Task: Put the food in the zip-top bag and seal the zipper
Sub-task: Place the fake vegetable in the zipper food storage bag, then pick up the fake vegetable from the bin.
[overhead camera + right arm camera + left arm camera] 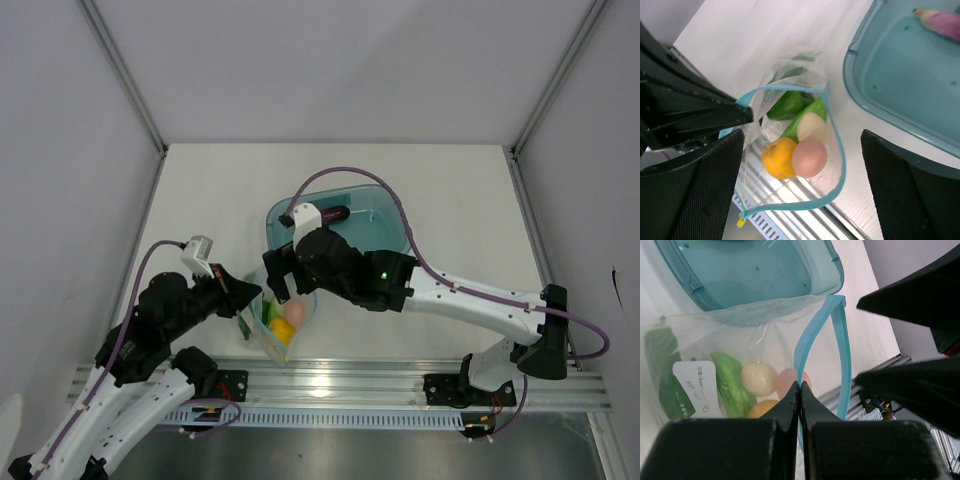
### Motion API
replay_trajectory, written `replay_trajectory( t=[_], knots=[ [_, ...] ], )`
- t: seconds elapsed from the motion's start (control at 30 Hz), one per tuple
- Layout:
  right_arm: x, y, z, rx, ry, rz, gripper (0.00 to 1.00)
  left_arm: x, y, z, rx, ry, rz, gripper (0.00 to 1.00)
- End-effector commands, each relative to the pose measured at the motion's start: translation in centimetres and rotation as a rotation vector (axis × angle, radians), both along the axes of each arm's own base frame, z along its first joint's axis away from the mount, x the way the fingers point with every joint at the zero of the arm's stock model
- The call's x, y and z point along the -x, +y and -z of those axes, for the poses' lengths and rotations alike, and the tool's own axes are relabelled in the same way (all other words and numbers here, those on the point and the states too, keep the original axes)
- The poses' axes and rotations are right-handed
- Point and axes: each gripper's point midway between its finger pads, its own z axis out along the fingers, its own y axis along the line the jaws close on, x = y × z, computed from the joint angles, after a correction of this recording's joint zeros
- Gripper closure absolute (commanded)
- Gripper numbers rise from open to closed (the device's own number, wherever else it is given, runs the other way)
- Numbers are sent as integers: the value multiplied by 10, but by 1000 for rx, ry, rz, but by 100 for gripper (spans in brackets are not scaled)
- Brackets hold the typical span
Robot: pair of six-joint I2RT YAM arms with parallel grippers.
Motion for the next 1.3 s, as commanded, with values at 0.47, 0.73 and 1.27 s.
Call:
replay_trajectory(
  t=[0.47,0.73,1.27],
  knots=[
    [-136,-114,-97,-254,-94,474,1,-2,8,-14,-9,-63,-26,99],
    [-235,-121,-9,-260,117,593,3,-2,2,-12,13,-75,4,99],
    [-341,-99,135,-522,438,685,9,-7,-2,-2,7,-29,-8,99]
  ],
)
